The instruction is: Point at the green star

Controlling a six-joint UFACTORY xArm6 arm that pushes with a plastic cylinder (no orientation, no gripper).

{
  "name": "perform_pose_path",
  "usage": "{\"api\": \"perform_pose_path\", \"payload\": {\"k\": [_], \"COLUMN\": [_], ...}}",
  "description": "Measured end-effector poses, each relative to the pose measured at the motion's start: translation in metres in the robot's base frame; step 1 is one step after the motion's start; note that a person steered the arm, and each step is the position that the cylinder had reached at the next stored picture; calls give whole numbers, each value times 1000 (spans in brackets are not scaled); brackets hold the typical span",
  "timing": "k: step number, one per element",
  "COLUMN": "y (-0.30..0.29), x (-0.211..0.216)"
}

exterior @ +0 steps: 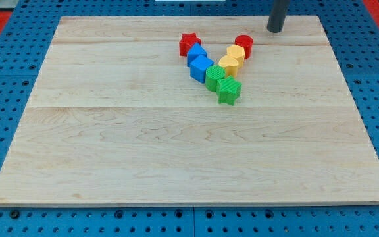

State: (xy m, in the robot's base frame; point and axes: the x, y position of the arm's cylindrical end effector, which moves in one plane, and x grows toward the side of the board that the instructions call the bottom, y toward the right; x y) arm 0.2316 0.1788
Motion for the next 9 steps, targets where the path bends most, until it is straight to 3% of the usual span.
{"api": "perform_pose_path", "payload": {"k": [2,3,5,9], "y": [13,13,18,-15], "x": [66,68,135,162]}}
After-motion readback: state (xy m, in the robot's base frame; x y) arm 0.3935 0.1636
